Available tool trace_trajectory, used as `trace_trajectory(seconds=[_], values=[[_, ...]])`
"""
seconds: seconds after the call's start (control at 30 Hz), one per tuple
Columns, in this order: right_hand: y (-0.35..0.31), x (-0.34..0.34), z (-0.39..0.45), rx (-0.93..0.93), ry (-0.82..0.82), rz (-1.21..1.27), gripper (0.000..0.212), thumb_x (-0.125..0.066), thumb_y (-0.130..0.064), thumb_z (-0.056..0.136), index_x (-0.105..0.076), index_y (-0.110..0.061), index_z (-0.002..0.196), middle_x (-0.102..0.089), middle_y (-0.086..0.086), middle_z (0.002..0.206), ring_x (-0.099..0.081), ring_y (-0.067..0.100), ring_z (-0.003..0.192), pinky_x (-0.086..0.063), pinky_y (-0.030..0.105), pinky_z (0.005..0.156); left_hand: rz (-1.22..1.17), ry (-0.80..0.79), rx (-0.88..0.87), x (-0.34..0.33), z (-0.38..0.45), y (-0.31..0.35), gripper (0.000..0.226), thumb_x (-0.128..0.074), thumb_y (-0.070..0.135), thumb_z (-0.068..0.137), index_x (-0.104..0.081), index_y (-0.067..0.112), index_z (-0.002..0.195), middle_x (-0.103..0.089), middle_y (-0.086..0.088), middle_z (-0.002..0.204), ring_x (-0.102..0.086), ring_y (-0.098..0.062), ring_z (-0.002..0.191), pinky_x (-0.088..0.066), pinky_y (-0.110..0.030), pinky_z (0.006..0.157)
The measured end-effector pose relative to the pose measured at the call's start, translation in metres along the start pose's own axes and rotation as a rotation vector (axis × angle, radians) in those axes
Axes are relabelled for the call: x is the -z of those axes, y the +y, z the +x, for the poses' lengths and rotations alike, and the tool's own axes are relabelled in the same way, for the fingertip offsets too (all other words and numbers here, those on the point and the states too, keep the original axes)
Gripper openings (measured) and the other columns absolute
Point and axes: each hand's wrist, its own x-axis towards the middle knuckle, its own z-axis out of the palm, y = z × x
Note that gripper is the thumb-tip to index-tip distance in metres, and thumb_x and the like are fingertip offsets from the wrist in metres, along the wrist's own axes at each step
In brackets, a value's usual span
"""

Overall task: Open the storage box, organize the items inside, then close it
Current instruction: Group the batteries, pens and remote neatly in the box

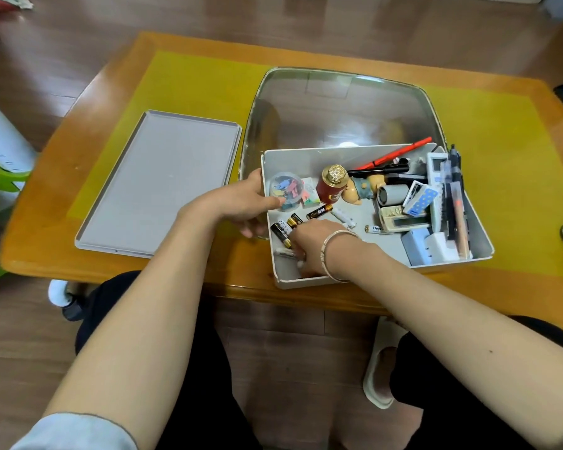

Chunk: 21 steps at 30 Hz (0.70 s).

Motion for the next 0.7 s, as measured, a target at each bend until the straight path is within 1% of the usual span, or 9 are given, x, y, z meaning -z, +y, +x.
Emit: trace_trajectory(seconds=[0.1, 0.17, 0.23, 0.3, 0.37, 0.47, 0.53, 0.6, 0.7], values=[[0.025, -0.004, -0.009, -0.044, 0.018, 0.061, 0.010, -0.064, -0.028, 0.078, -0.060, -0.020, 0.078, -0.062, 0.001, 0.084, -0.058, 0.024, 0.080, -0.050, 0.031, 0.069, 0.028, -0.050, 0.001, 0.003, 0.000, 0.000, 0.058, -0.054, 0.033, 0.095, -0.022, 0.018, 0.141, -0.065, -0.008, 0.109, -0.072, -0.023, 0.080, -0.058, -0.030, 0.055], [0.040, -0.007, -0.014, -0.074, 0.013, 0.125, 0.014, -0.066, -0.028, 0.076, -0.054, -0.024, 0.072, -0.058, -0.005, 0.079, -0.057, 0.021, 0.079, -0.048, 0.030, 0.069, 0.044, -0.077, 0.001, 0.005, 0.001, 0.000, 0.055, -0.055, 0.035, 0.095, -0.026, 0.018, 0.139, -0.068, -0.008, 0.106, -0.072, -0.023, 0.080, -0.057, -0.029, 0.055], [0.050, -0.008, -0.015, -0.102, 0.035, 0.196, 0.019, -0.069, -0.025, 0.074, -0.050, -0.026, 0.073, -0.056, -0.009, 0.075, -0.056, 0.019, 0.078, -0.046, 0.027, 0.069, 0.048, -0.094, 0.006, 0.006, 0.002, -0.001, 0.053, -0.055, 0.035, 0.095, -0.029, 0.019, 0.138, -0.068, -0.006, 0.105, -0.072, -0.023, 0.080, -0.056, -0.027, 0.053], [0.056, -0.008, -0.015, -0.163, 0.081, 0.264, 0.017, -0.066, -0.019, 0.076, -0.050, -0.025, 0.079, -0.061, -0.005, 0.078, -0.059, 0.021, 0.082, -0.048, 0.028, 0.073, 0.053, -0.091, 0.016, 0.006, 0.002, -0.001, 0.052, -0.056, 0.035, 0.094, -0.031, 0.020, 0.137, -0.069, -0.004, 0.101, -0.072, -0.023, 0.079, -0.054, -0.026, 0.050], [0.061, -0.008, -0.014, -0.234, 0.167, 0.268, 0.012, -0.060, -0.015, 0.078, -0.054, -0.025, 0.080, -0.065, 0.003, 0.085, -0.061, 0.027, 0.086, -0.051, 0.035, 0.078, 0.062, -0.084, 0.028, 0.007, 0.004, -0.001, 0.050, -0.057, 0.037, 0.093, -0.034, 0.020, 0.134, -0.070, -0.004, 0.099, -0.072, -0.023, 0.078, -0.053, -0.026, 0.049], [0.060, -0.007, -0.014, -0.254, 0.265, 0.306, 0.015, -0.062, -0.016, 0.077, -0.053, -0.028, 0.075, -0.063, -0.003, 0.080, -0.060, 0.023, 0.085, -0.050, 0.033, 0.077, 0.063, -0.077, 0.026, 0.009, 0.004, 0.000, 0.044, -0.057, 0.038, 0.093, -0.040, 0.020, 0.129, -0.072, -0.004, 0.096, -0.072, -0.023, 0.075, -0.051, -0.024, 0.046], [0.049, -0.005, -0.014, -0.178, 0.221, 0.378, 0.017, -0.070, -0.026, 0.077, -0.054, -0.029, 0.075, -0.059, -0.010, 0.075, -0.059, 0.017, 0.081, -0.049, 0.029, 0.075, 0.058, -0.076, 0.017, 0.010, 0.004, 0.000, 0.040, -0.057, 0.038, 0.093, -0.045, 0.018, 0.125, -0.073, -0.005, 0.092, -0.072, -0.022, 0.074, -0.050, -0.023, 0.046], [0.034, -0.005, -0.013, -0.067, 0.074, 0.406, 0.016, -0.076, -0.033, 0.073, -0.062, -0.029, 0.079, -0.059, -0.013, 0.073, -0.059, 0.011, 0.076, -0.050, 0.026, 0.073, 0.051, -0.073, 0.017, 0.012, 0.003, -0.001, 0.038, -0.057, 0.040, 0.092, -0.047, 0.018, 0.122, -0.074, -0.005, 0.089, -0.072, -0.023, 0.075, -0.050, -0.023, 0.047], [0.021, -0.006, -0.007, 0.039, -0.118, 0.261, 0.007, -0.072, -0.025, 0.075, -0.070, -0.026, 0.082, -0.065, -0.011, 0.079, -0.063, 0.012, 0.078, -0.054, 0.026, 0.075, 0.061, -0.069, 0.018, 0.011, 0.002, 0.001, 0.040, -0.059, 0.041, 0.091, -0.046, 0.019, 0.122, -0.074, -0.004, 0.090, -0.072, -0.022, 0.076, -0.051, -0.023, 0.049]])
